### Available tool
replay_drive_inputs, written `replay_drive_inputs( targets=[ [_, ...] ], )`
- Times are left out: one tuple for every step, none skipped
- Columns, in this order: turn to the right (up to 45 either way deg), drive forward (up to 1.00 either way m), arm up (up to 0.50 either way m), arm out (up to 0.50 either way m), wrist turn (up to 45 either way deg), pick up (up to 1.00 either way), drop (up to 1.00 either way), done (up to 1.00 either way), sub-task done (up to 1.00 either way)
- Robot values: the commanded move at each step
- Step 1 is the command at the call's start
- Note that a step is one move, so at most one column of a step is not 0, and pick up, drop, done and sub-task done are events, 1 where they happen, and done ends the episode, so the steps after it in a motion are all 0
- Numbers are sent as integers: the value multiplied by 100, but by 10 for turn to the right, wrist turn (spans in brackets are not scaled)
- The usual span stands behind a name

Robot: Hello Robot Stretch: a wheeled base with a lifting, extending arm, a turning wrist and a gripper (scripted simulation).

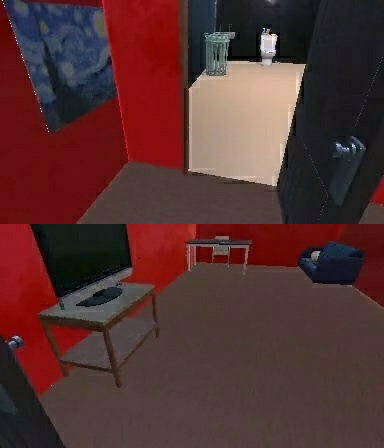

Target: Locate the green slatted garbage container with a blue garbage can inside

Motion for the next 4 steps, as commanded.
replay_drive_inputs(
  targets=[
    [0,50,0,0,0,0,0,0,0],
    [210,0,0,0,0,0,0,0,0],
    [0,100,0,0,0,0,0,0,0],
    [210,0,0,0,0,0,0,0,0]
  ],
)
